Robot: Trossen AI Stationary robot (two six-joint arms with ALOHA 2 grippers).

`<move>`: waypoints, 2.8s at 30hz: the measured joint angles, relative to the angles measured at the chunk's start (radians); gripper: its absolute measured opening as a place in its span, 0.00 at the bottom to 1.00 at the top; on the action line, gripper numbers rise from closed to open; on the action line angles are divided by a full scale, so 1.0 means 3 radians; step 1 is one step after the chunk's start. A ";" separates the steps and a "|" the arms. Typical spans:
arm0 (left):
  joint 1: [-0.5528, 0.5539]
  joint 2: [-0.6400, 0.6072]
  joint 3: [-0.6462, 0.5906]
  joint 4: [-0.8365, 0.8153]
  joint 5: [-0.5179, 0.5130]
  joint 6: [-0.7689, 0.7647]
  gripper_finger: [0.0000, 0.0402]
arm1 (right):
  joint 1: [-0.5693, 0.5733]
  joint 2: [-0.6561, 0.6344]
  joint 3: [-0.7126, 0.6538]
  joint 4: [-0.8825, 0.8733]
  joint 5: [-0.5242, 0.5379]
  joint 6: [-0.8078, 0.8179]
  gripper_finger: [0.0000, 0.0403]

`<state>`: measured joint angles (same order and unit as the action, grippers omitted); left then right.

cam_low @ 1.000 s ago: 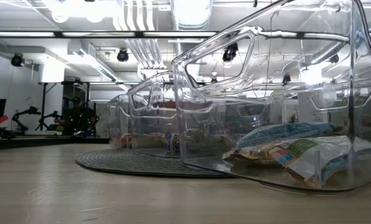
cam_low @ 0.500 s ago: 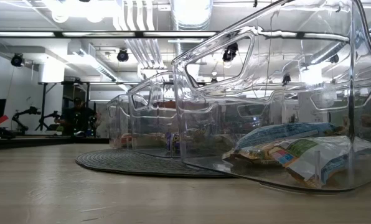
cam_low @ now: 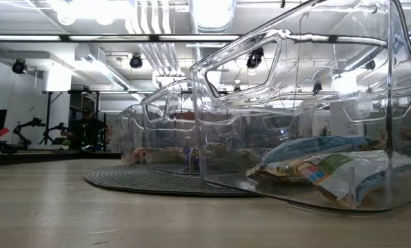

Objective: Pick and place Granola Bars by type
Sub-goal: Put the yellow granola bar into the bottom transparent bin

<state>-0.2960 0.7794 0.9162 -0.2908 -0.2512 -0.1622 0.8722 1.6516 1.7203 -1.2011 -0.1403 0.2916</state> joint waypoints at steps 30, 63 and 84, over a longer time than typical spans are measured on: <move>-0.0001 0.0008 -0.0007 0.0001 -0.0015 -0.0070 0.00 | 0.0787 0.0013 -0.0521 -0.0011 0.0004 0.0231 0.44; -0.0001 0.0083 -0.0008 0.0006 -0.0043 -0.0161 0.00 | 0.0933 -0.0043 -0.1496 0.0951 0.0042 0.1854 0.42; -0.0001 0.0083 -0.0014 0.0006 -0.0126 -0.0185 0.00 | 0.0655 -0.0045 -0.1509 0.0801 0.0038 0.6406 0.33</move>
<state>-0.2962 0.8043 0.9119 -0.2889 -0.2889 -0.2177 1.0686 1.6382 1.2676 -0.9607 -0.1288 2.2134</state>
